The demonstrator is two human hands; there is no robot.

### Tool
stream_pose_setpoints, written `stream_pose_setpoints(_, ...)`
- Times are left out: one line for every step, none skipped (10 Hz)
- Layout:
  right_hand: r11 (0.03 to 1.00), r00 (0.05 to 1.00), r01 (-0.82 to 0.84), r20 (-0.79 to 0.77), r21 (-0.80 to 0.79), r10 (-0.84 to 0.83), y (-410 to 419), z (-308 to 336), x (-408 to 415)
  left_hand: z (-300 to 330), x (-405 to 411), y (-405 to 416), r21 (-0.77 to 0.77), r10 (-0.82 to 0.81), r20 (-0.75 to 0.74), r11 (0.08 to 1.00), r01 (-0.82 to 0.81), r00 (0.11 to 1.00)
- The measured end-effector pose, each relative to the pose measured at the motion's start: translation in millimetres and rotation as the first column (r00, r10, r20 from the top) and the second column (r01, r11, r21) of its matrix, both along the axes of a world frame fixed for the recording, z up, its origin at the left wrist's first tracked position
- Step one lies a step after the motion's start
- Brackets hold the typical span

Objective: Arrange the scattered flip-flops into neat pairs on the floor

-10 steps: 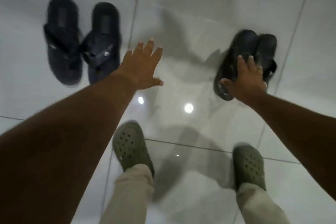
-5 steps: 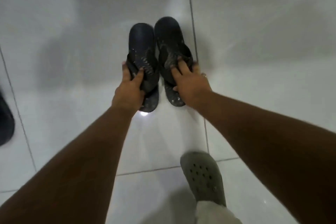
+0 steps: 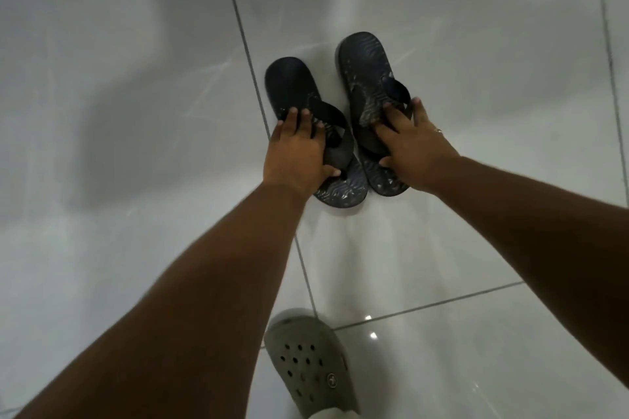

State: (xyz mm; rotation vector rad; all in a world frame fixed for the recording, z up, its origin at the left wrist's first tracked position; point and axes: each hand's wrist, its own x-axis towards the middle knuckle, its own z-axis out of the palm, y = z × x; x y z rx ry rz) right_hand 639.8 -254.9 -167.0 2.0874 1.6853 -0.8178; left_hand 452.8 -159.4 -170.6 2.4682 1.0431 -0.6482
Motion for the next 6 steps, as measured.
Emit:
stream_pose_setpoints(0.998, 0.997, 0.069, -0.035, 0.006, -0.069, -1, -1, -4, 0, -1, 6, -0.019, -0.061, 0.018, 0.998, 0.062, 0.998)
stream_pose_setpoints(0.995, 0.993, 0.103, -0.053, 0.0, -0.103, -2, -2, -6, -2, 0, 12, -0.013, -0.149, 0.017, 0.989, 0.149, 0.989)
stream_pose_setpoints(0.997, 0.994, 0.083, -0.063, -0.006, -0.083, -3, -5, -7, -1, -3, 15, -0.009, -0.195, -0.001, 0.981, 0.195, 0.981)
stream_pose_setpoints(0.997, 0.996, 0.071, -0.05, -0.033, -0.073, -4, -3, -6, 1, 1, 15, -0.04, -0.214, -0.051, 0.976, 0.212, 0.976)
stream_pose_setpoints(0.993, 0.997, 0.08, 0.007, -0.088, -0.079, 1, 5, -15, 24, 5, 25, -0.103, -0.266, -0.122, 0.962, 0.254, 0.956)
stream_pose_setpoints(0.973, 0.992, 0.127, 0.038, -0.193, -0.122, 6, 26, -7, 68, -7, 31, 0.034, -0.195, -0.015, 0.98, 0.195, 0.981)
